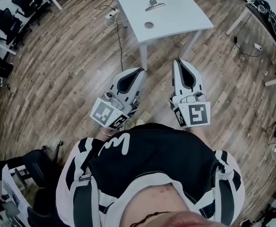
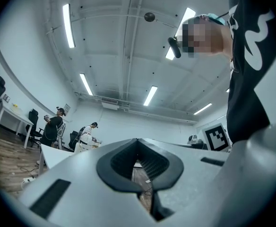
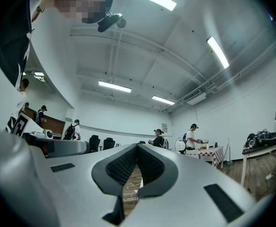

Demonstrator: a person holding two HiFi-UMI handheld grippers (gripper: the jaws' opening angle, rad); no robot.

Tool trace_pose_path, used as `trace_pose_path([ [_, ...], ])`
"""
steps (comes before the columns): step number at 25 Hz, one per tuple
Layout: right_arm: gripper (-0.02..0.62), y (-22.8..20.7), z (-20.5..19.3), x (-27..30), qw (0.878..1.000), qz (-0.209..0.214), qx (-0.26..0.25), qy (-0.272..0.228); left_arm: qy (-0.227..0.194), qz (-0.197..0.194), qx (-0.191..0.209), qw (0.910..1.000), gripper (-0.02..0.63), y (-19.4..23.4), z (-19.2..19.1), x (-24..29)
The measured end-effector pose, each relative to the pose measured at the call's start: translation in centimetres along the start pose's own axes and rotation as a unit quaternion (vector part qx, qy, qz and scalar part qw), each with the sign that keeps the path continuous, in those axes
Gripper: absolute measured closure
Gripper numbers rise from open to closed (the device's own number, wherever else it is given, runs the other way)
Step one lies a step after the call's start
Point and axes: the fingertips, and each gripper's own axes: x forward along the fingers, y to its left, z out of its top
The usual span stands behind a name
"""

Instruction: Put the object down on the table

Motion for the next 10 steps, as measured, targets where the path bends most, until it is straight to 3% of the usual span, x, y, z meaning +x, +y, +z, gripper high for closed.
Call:
trace_pose_path([
  [10,0.578,0.24,-0.10,-0.22,1.000,0.002,-0.003,0.007,-0.005,0.000,-0.006,1.0000,0.601,-0.28,-0.13,-0.11],
])
